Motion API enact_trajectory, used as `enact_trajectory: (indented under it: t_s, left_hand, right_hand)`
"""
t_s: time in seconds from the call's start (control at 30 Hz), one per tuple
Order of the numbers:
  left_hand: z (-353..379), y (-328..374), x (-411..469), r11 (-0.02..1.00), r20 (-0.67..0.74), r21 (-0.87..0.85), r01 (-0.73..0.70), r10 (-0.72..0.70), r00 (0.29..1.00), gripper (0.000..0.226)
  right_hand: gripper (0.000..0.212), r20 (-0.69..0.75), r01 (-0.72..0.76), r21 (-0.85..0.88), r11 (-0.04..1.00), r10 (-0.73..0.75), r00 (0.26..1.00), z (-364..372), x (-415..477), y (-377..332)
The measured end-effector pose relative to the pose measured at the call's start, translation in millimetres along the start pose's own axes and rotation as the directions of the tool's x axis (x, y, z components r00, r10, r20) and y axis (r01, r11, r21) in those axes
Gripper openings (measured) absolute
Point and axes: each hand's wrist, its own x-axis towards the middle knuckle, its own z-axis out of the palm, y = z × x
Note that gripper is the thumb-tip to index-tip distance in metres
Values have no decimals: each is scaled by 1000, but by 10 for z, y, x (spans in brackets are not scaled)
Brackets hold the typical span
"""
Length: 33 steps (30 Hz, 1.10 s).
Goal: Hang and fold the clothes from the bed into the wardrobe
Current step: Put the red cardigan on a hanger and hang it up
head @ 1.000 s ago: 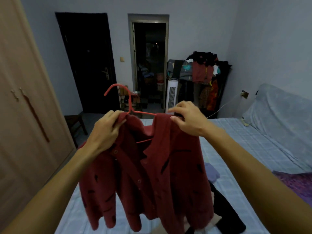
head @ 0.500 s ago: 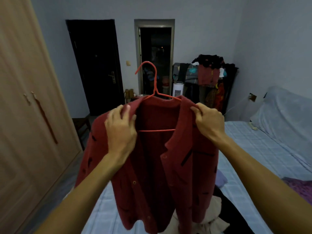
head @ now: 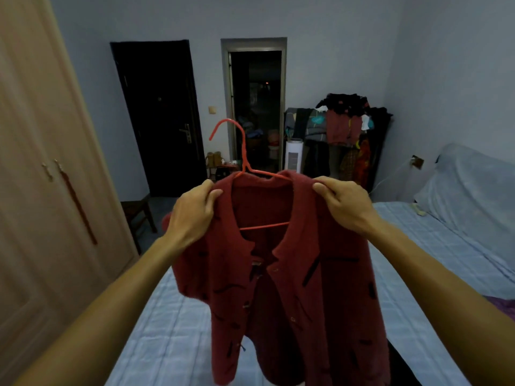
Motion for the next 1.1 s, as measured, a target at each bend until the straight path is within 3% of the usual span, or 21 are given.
enact_trajectory:
  t_s: [0.1,0.2,0.27,0.33,0.4,0.47,0.53,0.57,0.63,0.67,0.7,0.8,0.87,1.0,1.1]
  left_hand:
    - [-5,-27,-47,987,14,108,-121,120,993,28]
    - [44,76,-71,934,102,232,-271,254,962,31]
    - [186,226,-90,890,145,270,-367,339,930,31]
    - [279,334,-91,912,101,247,-327,311,945,24]
    - [224,316,-50,965,-5,178,-191,195,981,20]
    - [51,205,-8,992,-128,85,-88,99,987,22]
    - [-92,140,22,996,-204,46,-72,80,976,24]
    - [-127,134,26,996,-222,47,-81,89,971,23]
    - [-144,155,33,993,-232,54,-103,112,966,23]
    - [-151,160,29,993,-238,47,-106,115,965,23]
    - [-167,152,30,994,-252,35,-102,107,962,23]
    - [-233,134,61,998,-304,-23,-60,50,952,18]
    - [-243,168,78,997,-289,-20,-79,70,955,17]
    - [-223,216,203,996,-215,-35,-82,73,974,22]
    - [-231,195,264,995,-108,79,-59,68,992,40]
  right_hand:
    - [31,41,-105,50,993,103,994,-81,-4,137]
    - [31,-120,-218,107,970,230,966,-92,73,143]
    - [33,-216,-190,145,971,218,952,-47,223,-109]
    - [34,-262,-104,137,985,137,955,-11,362,-456]
    - [32,-245,-40,161,986,79,966,-43,405,-662]
    - [31,-40,40,171,984,-34,999,-50,362,-640]
    - [34,209,71,218,973,-117,971,-21,282,-564]
    - [33,219,58,291,955,-125,968,-3,265,-561]
    - [31,8,57,441,896,-68,998,-16,312,-578]
    - [30,-99,76,437,896,-36,994,-38,361,-540]
    - [30,-129,77,388,918,-28,991,-79,409,-473]
    - [32,90,44,151,988,-58,994,-199,460,-236]
    - [25,114,56,37,998,-60,992,-193,428,-154]
    - [20,-100,122,-147,982,-137,985,-95,353,-200]
    - [21,-298,108,-154,982,-151,943,-57,315,-226]
